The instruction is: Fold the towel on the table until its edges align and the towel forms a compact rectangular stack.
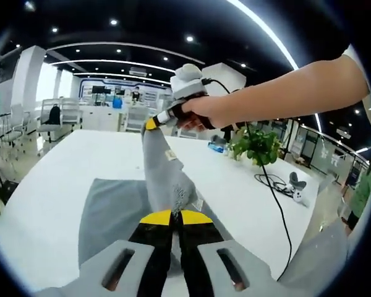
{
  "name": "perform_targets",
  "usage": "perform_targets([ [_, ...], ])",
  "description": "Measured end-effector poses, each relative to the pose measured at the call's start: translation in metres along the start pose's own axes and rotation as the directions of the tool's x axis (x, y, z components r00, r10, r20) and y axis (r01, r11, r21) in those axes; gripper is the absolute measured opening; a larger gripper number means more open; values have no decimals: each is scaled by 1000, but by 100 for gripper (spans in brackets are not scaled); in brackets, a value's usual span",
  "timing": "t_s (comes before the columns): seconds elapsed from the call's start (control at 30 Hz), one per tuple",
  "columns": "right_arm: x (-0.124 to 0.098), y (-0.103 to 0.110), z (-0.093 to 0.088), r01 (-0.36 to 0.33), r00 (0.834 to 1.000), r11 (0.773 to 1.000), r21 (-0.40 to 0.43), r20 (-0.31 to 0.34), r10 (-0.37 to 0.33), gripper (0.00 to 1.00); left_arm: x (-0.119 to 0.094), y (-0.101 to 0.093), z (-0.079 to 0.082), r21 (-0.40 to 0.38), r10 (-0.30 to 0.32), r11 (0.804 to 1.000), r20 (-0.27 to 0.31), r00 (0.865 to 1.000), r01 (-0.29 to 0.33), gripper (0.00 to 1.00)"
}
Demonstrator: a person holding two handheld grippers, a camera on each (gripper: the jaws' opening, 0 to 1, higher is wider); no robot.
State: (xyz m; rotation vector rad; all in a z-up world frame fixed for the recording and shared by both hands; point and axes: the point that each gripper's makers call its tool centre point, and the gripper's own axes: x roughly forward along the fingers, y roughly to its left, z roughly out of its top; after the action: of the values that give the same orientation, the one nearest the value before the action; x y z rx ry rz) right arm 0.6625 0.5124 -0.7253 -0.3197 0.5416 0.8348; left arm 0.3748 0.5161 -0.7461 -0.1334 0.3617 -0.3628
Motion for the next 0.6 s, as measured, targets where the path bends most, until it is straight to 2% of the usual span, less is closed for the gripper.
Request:
perform_targets([
  [0.13, 19, 8, 0, -14, 1000, 1000, -4, -7, 14, 1, 1, 8, -8, -7, 9, 1000, -13, 1000, -9, 3],
  [0.27, 28, 14, -5, -26, 1000, 1000, -8, -16, 26, 1, 1, 12, -14, -12, 20, 1000, -20, 1000, -20, 3],
  [0.4, 42, 22, -8, -42, 999, 999, -7, -29, 42, 1, 2, 24, -25, -21, 36, 999, -35, 999, -36, 3],
  [0.6, 52, 29, -14, -53, 998, 999, -4, -43, 52, 2, 0, 37, -34, -33, 58, 998, -48, 997, -60, 3],
])
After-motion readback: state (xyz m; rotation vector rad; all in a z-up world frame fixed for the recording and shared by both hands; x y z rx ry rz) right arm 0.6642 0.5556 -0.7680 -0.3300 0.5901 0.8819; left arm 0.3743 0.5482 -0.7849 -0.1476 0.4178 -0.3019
